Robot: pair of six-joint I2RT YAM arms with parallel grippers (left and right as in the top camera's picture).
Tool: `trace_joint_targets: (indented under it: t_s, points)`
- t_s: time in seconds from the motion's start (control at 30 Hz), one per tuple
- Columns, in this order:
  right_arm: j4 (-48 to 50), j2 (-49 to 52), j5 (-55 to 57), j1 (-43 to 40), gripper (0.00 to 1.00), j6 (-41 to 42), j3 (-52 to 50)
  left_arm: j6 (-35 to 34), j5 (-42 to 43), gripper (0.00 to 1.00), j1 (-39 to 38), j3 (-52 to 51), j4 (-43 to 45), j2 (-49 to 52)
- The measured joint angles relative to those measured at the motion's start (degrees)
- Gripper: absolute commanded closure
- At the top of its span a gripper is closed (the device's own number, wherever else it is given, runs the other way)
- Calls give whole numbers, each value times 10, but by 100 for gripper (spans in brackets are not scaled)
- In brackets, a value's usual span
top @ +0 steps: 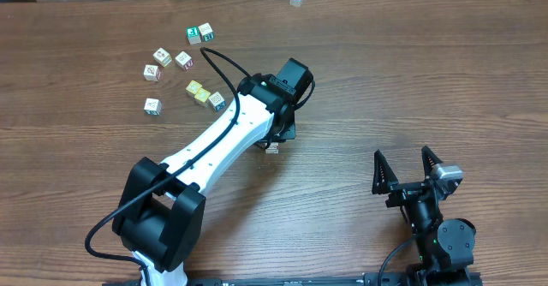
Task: Form a tower
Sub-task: 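Carry the turtle block over the duck-on-butterfly stack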
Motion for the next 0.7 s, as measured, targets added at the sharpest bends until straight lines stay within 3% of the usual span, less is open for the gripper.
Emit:
trace_joint_targets:
  t_s: [0.7]
  points:
    - [0,0,0,0,0,0,0,-4,-5,88,-5,0,1,0]
